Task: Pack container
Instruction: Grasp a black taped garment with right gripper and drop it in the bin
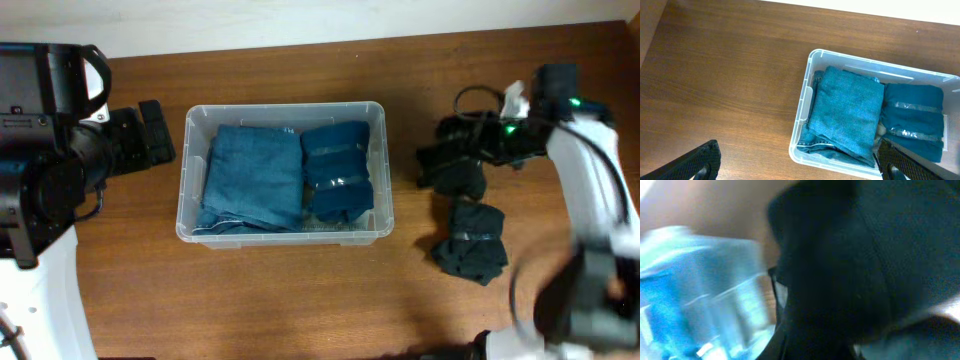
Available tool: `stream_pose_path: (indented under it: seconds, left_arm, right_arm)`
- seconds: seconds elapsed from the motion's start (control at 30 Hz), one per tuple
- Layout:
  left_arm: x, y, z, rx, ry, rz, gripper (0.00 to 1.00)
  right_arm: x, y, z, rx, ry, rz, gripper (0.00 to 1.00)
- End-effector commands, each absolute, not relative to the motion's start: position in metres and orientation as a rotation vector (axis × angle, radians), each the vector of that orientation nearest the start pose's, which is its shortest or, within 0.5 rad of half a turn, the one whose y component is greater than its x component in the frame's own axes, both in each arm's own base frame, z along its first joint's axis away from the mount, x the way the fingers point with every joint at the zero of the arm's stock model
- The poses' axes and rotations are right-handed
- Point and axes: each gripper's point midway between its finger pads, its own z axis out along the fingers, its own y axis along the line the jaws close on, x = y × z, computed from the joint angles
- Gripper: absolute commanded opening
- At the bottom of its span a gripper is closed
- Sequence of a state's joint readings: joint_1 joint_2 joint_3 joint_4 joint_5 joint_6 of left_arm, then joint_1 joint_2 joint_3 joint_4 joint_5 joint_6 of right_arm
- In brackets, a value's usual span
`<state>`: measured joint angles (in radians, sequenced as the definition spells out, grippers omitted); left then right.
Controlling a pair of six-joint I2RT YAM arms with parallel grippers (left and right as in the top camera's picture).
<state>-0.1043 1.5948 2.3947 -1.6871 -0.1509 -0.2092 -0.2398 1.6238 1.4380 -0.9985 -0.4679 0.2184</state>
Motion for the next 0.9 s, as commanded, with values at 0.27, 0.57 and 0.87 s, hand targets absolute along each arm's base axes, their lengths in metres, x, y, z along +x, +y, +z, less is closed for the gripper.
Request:
stream_pose_path:
  seconds: [0.27,0.57,0.87]
  left_arm:
    - [0.305,-0.003,0.409,-0.209,2.423,0.056,1.0]
    - [0.305,-0.003,0.409,-0.209,2.423,0.056,1.0]
    - [0.305,-0.003,0.409,-0.209,2.423,0.056,1.0]
  right_arm:
    - [0.305,0.131,0.331,-0.144,2.295,0.934,0.05]
    - [0.325,0.228,0.304,-0.298,2.34,1.145,0.04]
    - [0.367,0.291,0.228,-0.162,2.482,1.137,0.04]
